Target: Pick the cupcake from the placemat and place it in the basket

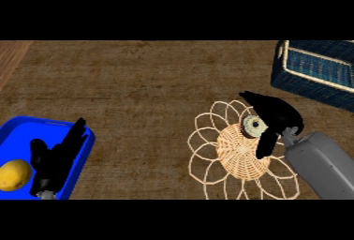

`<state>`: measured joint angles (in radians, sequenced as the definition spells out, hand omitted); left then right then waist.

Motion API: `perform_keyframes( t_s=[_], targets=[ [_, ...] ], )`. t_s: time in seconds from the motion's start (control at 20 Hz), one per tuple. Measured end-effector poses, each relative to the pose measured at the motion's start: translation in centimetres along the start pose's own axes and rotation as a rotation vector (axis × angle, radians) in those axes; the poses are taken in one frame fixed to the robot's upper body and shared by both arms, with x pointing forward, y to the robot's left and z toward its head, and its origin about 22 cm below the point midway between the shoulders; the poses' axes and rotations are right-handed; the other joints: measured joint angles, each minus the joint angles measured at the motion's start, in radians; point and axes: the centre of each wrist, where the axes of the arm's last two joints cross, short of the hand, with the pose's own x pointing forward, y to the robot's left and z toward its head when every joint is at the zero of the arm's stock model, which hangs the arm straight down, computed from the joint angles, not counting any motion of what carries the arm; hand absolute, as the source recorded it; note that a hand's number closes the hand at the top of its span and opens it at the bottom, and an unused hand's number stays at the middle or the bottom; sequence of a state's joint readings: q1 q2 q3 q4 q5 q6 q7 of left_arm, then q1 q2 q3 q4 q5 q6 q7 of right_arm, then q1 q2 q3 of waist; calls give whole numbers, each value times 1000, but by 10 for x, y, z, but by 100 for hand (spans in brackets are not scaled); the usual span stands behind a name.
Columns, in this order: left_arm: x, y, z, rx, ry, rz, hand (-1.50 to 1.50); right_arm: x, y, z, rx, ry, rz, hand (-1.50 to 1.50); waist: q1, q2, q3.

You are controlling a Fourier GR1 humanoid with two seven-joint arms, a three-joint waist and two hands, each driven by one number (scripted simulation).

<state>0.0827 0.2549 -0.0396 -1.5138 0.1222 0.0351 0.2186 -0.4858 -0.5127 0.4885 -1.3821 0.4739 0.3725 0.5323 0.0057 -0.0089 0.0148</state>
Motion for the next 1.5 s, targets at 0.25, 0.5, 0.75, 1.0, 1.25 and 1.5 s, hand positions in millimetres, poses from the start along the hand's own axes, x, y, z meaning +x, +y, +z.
perform_keyframes(
  t_s=[0.25,0.5,0.75,1.0,1.25,1.5],
  targets=[
    [-3,-5,0,9,-6,-3,0,-3,3,-8,-7,0,14,150,1,-1,2],
    [-1,-3,-1,7,-4,-7,0,-1,6,-12,-43,-43,97,150,2,-1,2],
    [-2,-1,-1,0,-5,-6,0,7,11,-18,-82,-28,128,150,2,-3,0],
    [2,-6,-3,-4,-11,-15,0,55,-7,-33,-126,171,29,150,16,2,-2],
    [0,-3,-4,-6,-12,-13,0,104,-20,-42,-186,283,-15,150,16,2,0],
    [-1,-4,-1,7,-6,-5,0,131,-44,-33,-347,280,-131,150,6,-1,1]
  ],
)
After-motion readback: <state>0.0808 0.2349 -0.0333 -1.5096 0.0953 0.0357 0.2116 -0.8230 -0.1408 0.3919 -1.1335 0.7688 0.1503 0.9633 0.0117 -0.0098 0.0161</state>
